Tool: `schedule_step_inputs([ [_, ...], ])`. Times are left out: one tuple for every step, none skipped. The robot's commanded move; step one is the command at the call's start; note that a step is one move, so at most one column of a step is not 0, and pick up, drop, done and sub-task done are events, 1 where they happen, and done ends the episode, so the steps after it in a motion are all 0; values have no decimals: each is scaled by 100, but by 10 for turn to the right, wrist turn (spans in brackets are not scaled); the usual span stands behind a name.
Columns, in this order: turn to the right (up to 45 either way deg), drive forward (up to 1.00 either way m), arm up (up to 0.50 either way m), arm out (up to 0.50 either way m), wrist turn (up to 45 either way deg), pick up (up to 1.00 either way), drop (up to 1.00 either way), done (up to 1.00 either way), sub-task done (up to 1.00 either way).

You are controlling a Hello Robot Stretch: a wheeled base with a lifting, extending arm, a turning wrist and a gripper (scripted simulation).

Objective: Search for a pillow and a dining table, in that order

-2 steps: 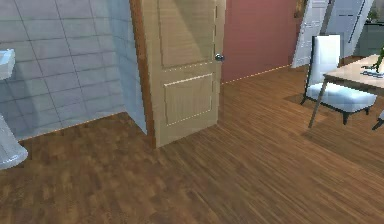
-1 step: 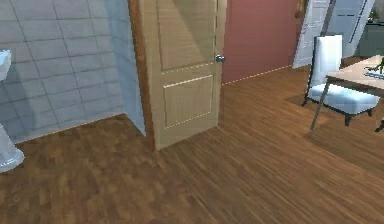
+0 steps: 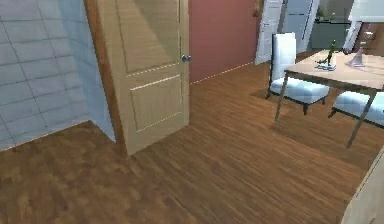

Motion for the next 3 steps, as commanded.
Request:
schedule_step_inputs([
  [0, 65, 0, 0, 0, 0, 0, 0, 0],
  [450, 0, 0, 0, 0, 0, 0, 0, 0],
  [0, 100, 0, 0, 0, 0, 0, 0, 0],
])
